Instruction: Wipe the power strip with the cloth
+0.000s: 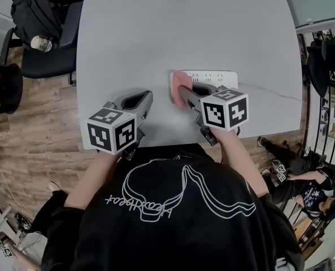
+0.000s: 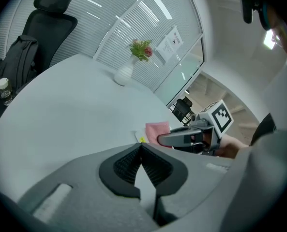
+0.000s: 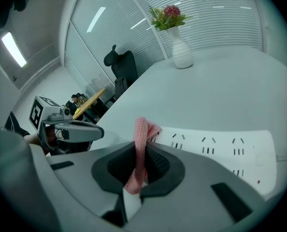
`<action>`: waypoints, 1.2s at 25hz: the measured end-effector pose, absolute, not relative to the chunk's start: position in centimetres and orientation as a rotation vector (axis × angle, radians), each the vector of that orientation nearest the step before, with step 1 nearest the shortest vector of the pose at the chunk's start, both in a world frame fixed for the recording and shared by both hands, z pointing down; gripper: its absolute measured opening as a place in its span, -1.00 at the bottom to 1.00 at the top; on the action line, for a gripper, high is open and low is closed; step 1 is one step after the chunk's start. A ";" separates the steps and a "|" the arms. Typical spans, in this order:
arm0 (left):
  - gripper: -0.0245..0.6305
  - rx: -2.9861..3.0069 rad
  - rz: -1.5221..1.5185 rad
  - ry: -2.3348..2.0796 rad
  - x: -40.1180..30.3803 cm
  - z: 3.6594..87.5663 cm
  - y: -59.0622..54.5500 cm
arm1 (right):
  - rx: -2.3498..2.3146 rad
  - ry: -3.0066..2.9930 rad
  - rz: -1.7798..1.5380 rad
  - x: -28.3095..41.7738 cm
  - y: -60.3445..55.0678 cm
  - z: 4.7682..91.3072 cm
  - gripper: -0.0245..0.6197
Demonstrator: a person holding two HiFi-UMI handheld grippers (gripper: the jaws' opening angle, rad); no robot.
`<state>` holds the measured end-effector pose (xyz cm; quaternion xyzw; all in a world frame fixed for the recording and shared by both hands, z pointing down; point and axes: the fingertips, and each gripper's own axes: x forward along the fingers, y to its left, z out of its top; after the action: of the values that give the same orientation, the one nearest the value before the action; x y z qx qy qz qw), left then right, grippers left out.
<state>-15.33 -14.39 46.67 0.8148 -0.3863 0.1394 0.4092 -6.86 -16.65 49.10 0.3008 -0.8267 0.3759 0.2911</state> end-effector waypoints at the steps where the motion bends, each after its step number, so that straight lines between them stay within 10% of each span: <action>1: -0.89 2.050 0.354 -0.972 -15.2 46.7 -14.4 | 0.801 -2.203 1.007 -6.8 -16.6 49.2 -0.81; 30: -0.89 2.097 0.382 -0.879 -11.3 44.9 -13.5 | 1.265 -2.063 1.190 10.4 -18.4 49.4 -0.81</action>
<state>-11.29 -13.49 44.88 0.8313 -0.3485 0.1513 0.4057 10.44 -18.41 49.42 0.4576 -0.7461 0.4305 0.2204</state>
